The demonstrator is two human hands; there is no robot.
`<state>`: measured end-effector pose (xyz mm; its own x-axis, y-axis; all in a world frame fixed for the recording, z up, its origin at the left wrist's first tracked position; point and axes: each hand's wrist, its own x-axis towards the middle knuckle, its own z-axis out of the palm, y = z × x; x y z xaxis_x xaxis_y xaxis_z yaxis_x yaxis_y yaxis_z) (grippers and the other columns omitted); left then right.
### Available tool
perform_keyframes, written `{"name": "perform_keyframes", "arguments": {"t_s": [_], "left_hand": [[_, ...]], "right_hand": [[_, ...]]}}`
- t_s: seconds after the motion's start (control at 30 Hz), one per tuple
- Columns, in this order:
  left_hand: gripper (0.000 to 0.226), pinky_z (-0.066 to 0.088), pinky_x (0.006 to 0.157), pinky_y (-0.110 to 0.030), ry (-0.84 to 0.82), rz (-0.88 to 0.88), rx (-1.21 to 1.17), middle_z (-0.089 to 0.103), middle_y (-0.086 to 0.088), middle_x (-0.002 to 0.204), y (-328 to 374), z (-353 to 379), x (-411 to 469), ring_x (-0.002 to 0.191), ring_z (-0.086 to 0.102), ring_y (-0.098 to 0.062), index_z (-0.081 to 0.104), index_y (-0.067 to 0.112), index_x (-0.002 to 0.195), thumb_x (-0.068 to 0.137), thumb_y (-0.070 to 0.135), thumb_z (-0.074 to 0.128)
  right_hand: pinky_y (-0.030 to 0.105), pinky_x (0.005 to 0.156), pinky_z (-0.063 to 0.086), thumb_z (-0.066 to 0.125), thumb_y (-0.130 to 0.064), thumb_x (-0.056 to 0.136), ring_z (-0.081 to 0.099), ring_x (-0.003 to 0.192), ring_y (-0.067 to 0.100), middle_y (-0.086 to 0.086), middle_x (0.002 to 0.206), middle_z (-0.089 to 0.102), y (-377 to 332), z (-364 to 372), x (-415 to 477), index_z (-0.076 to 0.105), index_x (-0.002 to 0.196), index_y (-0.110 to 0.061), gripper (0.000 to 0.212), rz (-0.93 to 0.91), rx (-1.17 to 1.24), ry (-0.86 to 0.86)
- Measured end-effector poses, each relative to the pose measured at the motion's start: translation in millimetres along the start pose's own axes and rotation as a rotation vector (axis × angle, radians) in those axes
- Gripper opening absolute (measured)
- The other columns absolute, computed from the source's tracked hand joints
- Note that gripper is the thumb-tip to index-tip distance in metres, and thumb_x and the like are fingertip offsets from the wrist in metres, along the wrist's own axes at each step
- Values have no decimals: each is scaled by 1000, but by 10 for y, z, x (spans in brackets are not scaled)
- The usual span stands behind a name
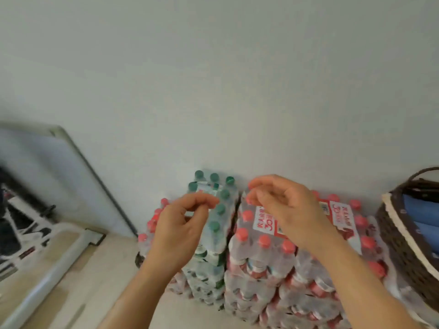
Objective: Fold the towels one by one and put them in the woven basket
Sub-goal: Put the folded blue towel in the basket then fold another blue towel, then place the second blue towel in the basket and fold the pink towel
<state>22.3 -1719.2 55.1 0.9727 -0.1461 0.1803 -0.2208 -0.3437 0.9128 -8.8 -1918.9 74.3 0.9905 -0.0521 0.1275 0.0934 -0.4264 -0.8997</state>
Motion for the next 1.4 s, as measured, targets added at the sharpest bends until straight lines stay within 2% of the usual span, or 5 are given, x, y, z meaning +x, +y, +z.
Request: {"name": "perform_keyframes", "arguments": {"t_s": [0.13, 0.57, 0.87, 1.2, 1.4], "left_hand": [[26, 46, 71, -19, 129, -30, 246, 67, 17, 87, -493, -1150, -288, 84, 60, -1, 66, 42, 89, 93, 19, 54], [44, 44, 95, -38, 500, -428, 1022, 49, 9, 131, -1525, -4243, -1351, 118, 45, -21, 51, 29, 129, 86, 22, 55], [45, 45, 97, -35, 691, -783, 1014, 49, 7, 138, -2261, -5981, -1506, 122, 47, -16, 43, 26, 136, 91, 26, 49], [40, 46, 92, -30, 843, -1031, 831, 61, 1, 127, -3182, -7210, -1823, 113, 57, -19, 56, 21, 128, 90, 13, 47], [30, 39, 89, -24, 902, -1009, 773, 60, 3, 124, -3939, -8192, -2178, 111, 55, -15, 63, 20, 119, 91, 17, 52]], "right_hand": [[19, 105, 25, 44, -39, 98, 32, 133, 4, -15, 148, 34, -607, 1225, 190, 31, 144, -37, 48, -283, -606, -363], [49, 118, 8, 50, -76, 74, -17, 146, 20, -6, 158, -21, -1839, 4693, 684, -19, 146, -41, 106, -737, -721, -822], [44, 115, 26, 43, -57, 92, 24, 142, 17, -12, 157, 17, -2599, 6866, 1153, 6, 148, -46, 67, -222, 23, -1252], [47, 111, 28, 58, -39, 92, 26, 142, 20, -4, 158, 20, -2975, 8844, 1254, 10, 147, -46, 74, -55, 41, -1552], [42, 89, 55, 62, -15, 90, 68, 99, 21, 5, 115, 66, -3156, 10050, 1010, 40, 139, -24, 55, 255, 131, -1556]]}}
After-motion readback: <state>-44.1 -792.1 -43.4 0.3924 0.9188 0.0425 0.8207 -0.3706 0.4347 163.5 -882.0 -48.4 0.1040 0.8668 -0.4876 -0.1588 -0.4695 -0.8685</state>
